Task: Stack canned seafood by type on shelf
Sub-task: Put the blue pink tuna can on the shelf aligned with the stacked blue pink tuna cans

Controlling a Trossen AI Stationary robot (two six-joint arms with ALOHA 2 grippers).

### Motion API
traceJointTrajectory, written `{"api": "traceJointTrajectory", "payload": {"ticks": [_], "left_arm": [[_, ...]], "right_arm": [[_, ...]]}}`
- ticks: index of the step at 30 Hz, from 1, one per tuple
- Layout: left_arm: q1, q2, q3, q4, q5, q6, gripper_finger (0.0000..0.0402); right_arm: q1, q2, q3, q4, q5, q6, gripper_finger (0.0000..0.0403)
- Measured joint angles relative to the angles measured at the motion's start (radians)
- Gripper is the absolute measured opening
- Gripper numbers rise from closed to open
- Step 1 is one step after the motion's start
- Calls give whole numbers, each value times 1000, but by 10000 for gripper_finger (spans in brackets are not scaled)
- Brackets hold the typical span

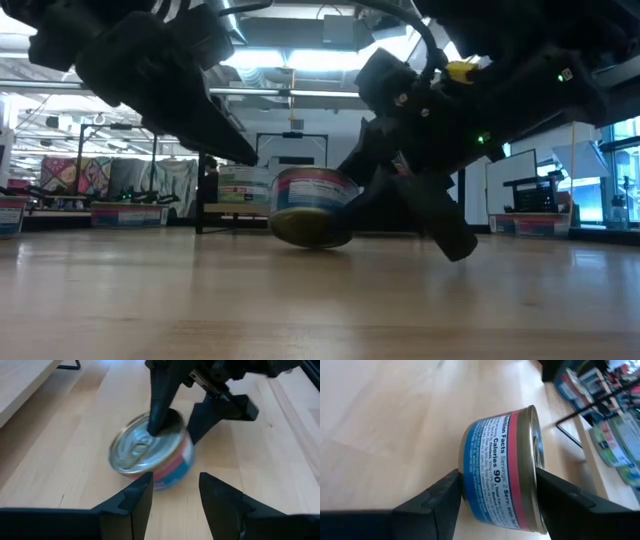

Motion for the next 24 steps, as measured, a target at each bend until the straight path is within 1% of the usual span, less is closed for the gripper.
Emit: {"api": "traceJointTrajectory", "payload": {"ticks": [6,11,19,24], "left_arm": [[-23,-15,0,-26,-5,-16,159],[-42,-15,1,-44,-6,-32,159],[-57,-16,2,-42,-7,-39,159],[-57,-16,2,-41,-8,-43,159]], "right_arm": [[7,-5,0,-8,77,0,203],[8,-6,0,-16,110,-3,201],[8,-8,0,-22,212,-7,200],[8,-12,0,-26,313,-64,199]]}}
